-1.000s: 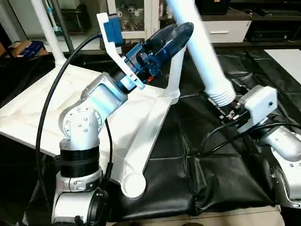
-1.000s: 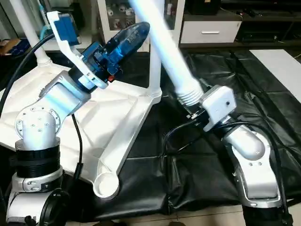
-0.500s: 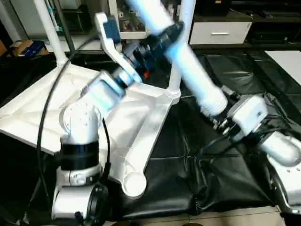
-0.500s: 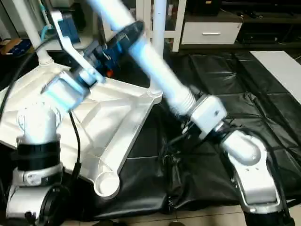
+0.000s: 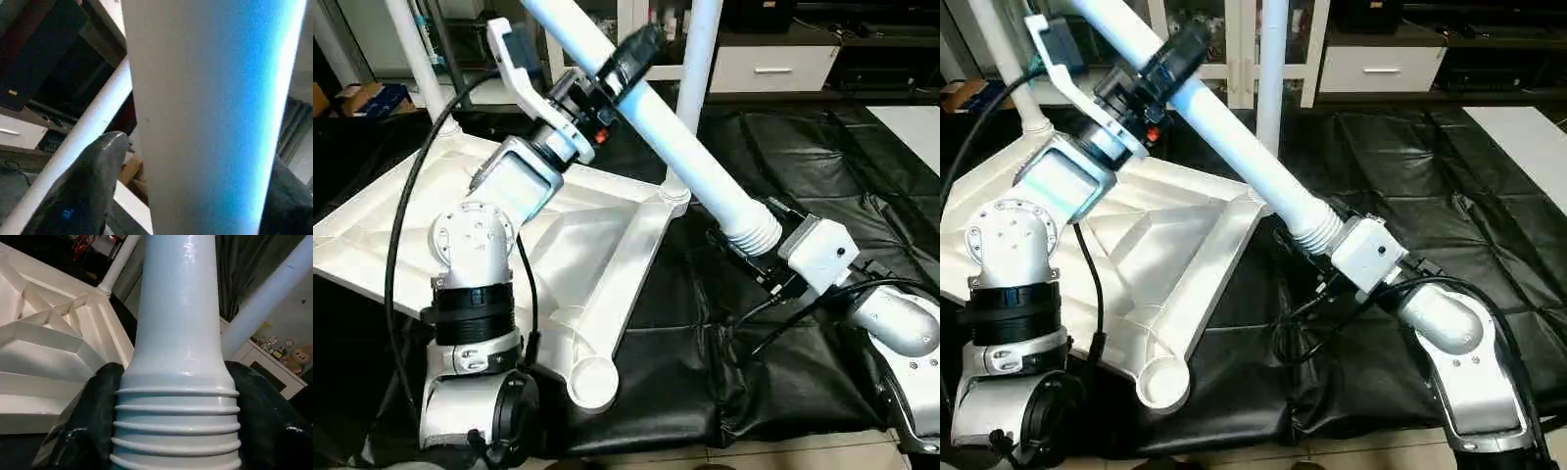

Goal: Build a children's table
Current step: Pick table leg

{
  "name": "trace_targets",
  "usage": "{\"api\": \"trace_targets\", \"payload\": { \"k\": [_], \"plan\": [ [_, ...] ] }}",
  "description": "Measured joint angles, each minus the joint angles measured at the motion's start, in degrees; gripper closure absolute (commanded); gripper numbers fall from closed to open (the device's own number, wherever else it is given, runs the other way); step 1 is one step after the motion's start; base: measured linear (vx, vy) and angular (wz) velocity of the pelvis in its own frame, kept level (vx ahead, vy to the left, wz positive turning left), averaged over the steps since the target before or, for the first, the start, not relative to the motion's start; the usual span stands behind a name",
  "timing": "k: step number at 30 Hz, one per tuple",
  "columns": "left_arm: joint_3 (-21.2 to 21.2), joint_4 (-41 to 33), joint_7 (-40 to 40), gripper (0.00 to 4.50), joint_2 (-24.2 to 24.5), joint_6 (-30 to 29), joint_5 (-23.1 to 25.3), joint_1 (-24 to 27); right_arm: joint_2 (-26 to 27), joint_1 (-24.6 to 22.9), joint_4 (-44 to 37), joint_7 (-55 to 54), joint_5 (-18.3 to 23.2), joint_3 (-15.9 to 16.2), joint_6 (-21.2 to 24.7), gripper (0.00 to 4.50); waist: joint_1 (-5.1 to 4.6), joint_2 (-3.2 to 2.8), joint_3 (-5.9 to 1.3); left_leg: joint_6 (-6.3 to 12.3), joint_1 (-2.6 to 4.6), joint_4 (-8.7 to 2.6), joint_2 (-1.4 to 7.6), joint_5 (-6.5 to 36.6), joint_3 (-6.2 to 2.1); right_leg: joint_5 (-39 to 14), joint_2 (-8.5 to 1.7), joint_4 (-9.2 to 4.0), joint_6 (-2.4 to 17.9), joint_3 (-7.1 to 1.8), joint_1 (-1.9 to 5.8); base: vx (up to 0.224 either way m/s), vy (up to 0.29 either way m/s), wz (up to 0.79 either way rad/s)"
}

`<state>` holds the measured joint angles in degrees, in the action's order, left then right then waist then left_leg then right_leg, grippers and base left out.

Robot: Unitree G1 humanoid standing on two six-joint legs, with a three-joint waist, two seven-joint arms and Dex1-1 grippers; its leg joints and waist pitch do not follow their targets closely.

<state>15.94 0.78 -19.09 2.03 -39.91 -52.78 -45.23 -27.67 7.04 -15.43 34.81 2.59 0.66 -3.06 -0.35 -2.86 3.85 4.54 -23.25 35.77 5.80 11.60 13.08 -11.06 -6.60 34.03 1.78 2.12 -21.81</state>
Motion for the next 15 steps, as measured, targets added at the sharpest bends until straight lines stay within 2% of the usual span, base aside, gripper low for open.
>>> {"api": "trace_targets", "payload": {
  "k": [3, 5, 15],
  "plan": [
    [0.07, 0.00, 0.72, 1.42, -0.06, -0.21, -0.72, 0.00, 0.00, 0.00, 0.00, -0.03, -0.10, 0.03, -0.01, 1.73, 0.01, 0.00, 0.00, 0.00, 0.00, 0.02, 0.00, 0.00, 0.00, 0.00, 0.00, 0.00, 0.00, 0.00, 0.01, 0.000, 0.000, 0.00],
    [0.09, 0.00, 0.89, 1.70, -0.08, -0.23, -0.94, 0.00, 0.00, 0.00, 0.00, -0.07, -0.33, 0.05, -0.01, 1.73, 0.04, 0.00, 0.00, 0.00, 0.00, 0.03, 0.00, 0.00, 0.00, 0.01, 0.00, 0.00, 0.00, 0.00, 0.01, 0.000, 0.000, 0.00],
    [0.13, 0.21, 2.00, 2.47, -0.02, -0.06, -1.02, -0.01, 0.03, 0.00, 0.07, -0.99, -1.29, 0.49, -0.02, 1.73, 0.10, -0.01, 0.00, 0.00, 0.00, 0.03, 0.00, 0.00, 0.00, 0.04, 0.00, 0.01, 0.00, 0.00, 0.02, 0.000, 0.000, 0.00]
  ]
}}
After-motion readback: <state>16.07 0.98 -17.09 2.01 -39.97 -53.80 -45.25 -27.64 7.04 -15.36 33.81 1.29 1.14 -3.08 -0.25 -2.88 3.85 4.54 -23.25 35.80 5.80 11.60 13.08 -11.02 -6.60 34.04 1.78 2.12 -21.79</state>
